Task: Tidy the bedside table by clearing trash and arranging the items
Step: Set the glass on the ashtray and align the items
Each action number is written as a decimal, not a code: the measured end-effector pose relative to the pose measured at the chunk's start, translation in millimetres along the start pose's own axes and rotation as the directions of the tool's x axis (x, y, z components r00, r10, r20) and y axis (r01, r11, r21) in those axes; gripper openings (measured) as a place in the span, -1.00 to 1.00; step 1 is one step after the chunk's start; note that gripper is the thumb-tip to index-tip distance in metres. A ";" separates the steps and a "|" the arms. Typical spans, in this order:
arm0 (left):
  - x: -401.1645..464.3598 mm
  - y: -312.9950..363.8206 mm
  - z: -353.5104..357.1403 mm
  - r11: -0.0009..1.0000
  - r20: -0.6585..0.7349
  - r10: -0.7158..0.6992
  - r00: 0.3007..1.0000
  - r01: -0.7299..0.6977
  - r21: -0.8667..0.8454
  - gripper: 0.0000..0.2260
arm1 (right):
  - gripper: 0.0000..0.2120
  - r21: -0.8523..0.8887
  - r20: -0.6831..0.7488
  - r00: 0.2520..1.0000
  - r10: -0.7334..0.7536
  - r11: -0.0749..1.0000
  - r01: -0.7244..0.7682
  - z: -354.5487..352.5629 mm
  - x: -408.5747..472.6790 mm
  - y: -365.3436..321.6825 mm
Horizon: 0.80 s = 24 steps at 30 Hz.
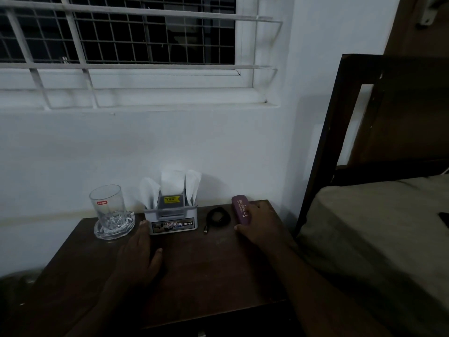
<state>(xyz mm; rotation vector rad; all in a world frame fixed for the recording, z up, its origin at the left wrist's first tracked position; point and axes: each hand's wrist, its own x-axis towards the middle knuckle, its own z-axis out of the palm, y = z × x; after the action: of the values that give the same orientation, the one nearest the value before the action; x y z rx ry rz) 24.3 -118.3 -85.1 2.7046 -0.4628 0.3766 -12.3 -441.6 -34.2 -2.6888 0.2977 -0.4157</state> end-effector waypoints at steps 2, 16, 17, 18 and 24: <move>-1.9 4.0 -1.4 1.000 -0.013 -0.012 1.000 0.012 -0.003 -0.26 | -0.37 0.005 -0.002 1.000 0.007 1.000 -0.007 -0.9 -0.8 -1.2; -0.8 3.3 -1.0 1.000 -0.011 -0.012 1.000 0.012 0.013 -0.25 | -0.35 -0.021 0.016 0.999 0.028 0.999 -0.028 -3.6 -5.7 -5.8; -1.2 2.8 -0.6 1.000 -0.018 -0.003 1.000 0.003 0.009 -0.25 | -0.35 -0.020 0.009 1.000 0.024 1.000 -0.024 -3.6 -5.6 -5.7; -1.7 2.6 -1.2 1.000 -0.017 -0.003 1.000 0.003 0.004 -0.24 | -0.34 -0.026 0.014 1.000 0.028 0.999 -0.027 -4.3 -6.2 -6.2; 0.7 -1.6 4.0 1.000 -0.010 -0.010 1.000 0.010 0.004 -0.30 | -0.33 -0.043 0.010 0.999 0.041 0.998 -0.040 -3.6 -6.1 -5.6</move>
<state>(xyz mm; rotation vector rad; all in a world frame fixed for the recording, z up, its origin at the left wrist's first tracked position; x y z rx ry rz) 26.3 -118.7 -89.0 2.7068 -0.4457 0.3880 -18.4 -436.2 -30.3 -2.7213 0.3608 -0.3861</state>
